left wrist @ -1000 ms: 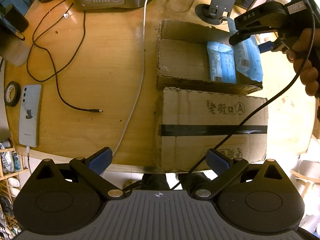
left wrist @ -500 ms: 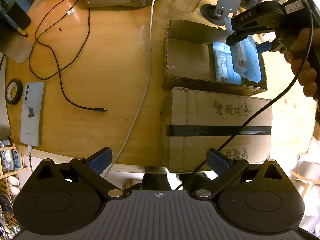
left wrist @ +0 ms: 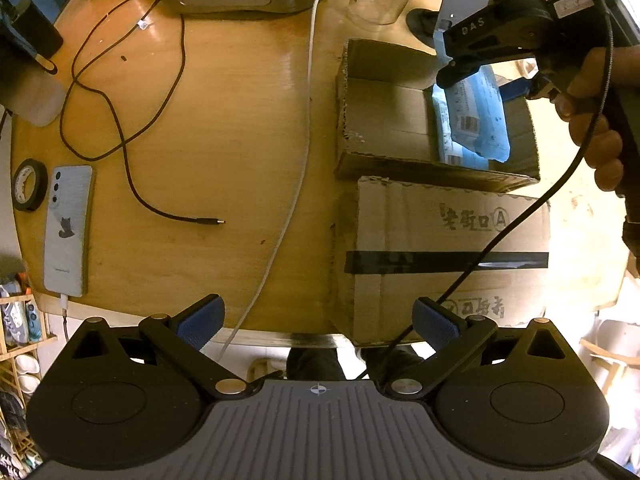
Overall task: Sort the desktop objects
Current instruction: 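Lower the smaller blue packet into the box beside the larger packet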
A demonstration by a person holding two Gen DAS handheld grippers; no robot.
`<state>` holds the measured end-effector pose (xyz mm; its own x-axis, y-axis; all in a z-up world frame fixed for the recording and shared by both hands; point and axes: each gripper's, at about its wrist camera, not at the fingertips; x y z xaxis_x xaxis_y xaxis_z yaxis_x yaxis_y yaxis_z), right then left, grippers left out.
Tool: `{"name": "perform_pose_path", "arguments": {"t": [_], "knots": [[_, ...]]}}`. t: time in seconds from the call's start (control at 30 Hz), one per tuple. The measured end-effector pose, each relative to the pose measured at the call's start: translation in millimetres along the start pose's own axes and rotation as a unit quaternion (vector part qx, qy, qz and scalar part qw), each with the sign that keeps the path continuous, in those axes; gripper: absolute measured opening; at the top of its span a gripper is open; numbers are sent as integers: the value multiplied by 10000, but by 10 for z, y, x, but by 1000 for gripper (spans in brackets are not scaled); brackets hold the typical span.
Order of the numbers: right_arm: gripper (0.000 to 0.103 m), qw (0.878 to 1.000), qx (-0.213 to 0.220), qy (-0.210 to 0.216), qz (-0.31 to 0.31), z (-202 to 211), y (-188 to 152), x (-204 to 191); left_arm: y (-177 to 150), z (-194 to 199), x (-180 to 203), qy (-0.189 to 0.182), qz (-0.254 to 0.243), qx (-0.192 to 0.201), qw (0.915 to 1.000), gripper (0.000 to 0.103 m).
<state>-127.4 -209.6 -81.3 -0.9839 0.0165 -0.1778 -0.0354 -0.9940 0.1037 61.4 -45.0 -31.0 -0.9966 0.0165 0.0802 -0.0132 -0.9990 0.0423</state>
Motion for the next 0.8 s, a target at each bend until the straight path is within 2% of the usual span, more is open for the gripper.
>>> {"name": "perform_pose_path", "arguments": {"t": [0.8], "knots": [[59, 9999, -77, 82, 70, -131, -15, -354, 10, 6, -170, -7, 98, -17, 10000, 103]]}}
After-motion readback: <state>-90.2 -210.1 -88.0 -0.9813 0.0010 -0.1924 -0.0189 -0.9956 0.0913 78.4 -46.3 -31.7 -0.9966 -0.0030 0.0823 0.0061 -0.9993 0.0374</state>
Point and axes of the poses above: each gripper's, at about its wrist camera, not at the fingertips, and z roughly against the way its jaws point, x to its right, y to its top, and after that the axes turned 2 degrees about y, right-handed
